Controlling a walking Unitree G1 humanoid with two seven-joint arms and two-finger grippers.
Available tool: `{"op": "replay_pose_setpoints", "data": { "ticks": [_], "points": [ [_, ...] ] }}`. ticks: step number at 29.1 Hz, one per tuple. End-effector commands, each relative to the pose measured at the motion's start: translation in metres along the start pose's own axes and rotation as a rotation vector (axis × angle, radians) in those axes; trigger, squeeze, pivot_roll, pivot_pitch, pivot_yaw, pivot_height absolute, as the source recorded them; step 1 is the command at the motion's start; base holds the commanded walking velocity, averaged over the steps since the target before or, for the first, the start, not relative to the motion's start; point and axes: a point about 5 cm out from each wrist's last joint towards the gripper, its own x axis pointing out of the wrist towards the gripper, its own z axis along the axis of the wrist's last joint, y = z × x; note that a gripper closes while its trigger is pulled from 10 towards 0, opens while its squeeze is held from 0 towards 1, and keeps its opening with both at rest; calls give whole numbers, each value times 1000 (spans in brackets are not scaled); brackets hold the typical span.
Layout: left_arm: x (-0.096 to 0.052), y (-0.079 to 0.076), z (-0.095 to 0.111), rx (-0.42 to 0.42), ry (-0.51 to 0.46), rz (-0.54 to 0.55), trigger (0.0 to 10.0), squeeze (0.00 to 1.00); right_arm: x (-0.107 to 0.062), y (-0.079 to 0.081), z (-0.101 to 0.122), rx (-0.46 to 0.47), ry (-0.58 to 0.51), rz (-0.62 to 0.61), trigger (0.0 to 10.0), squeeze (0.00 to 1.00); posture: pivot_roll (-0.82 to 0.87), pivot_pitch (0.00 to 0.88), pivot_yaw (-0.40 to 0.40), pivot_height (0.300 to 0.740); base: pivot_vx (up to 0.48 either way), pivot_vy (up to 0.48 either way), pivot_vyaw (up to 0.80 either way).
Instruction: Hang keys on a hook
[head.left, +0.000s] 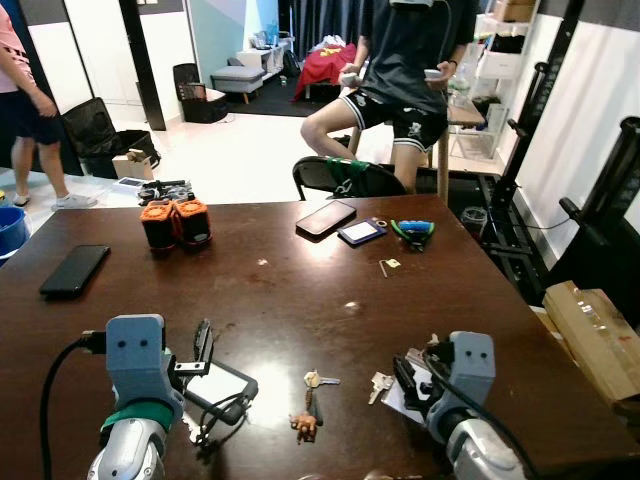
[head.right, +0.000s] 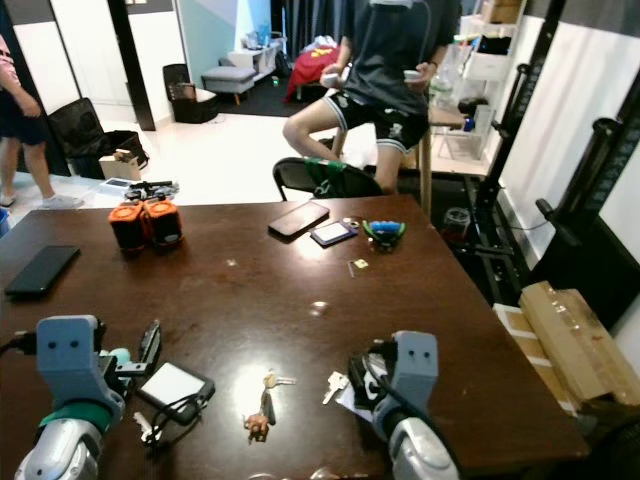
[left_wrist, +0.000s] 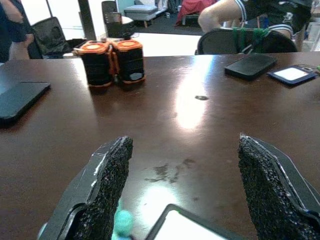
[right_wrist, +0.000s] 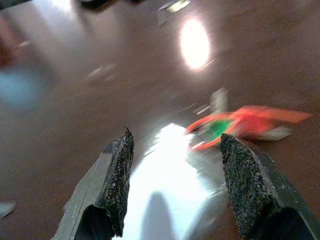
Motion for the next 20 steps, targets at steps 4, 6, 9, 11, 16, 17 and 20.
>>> {"op": "replay_pose_setpoints", "data": {
  "ticks": [4,6,9,11,16,17,20],
  "points": [
    [-1,3,1,3,7,0,10000,0,1,-10,0,17,1,-40,10000,0,-185,8,125,740,0,0,0],
    [0,1,2,12,3,-17,10000,0,0,-12,0,18,0,-49,10000,0,-188,11,133,740,0,-157,0],
    [0,-1,3,22,-1,-29,10000,0,-1,-12,-1,19,1,-53,10000,0,-188,13,135,740,0,-386,0],
    [1,-2,4,27,-3,-37,10000,0,-2,-11,-2,21,3,-54,10000,0,-188,13,135,740,0,-388,0],
    [1,-3,5,29,-4,-43,10000,0,-4,-9,-4,28,7,-56,10000,0,-186,17,140,740,0,-393,0],
    [1,-3,5,29,-4,-43,10000,0,-4,-9,-4,28,7,-56,10000,0,-186,17,140,740,0,-390,0],
    [2,-2,5,27,-4,-43,10000,0,-3,-10,-4,30,8,-59,10000,0,-183,20,140,740,0,-394,0]
  ]
}}
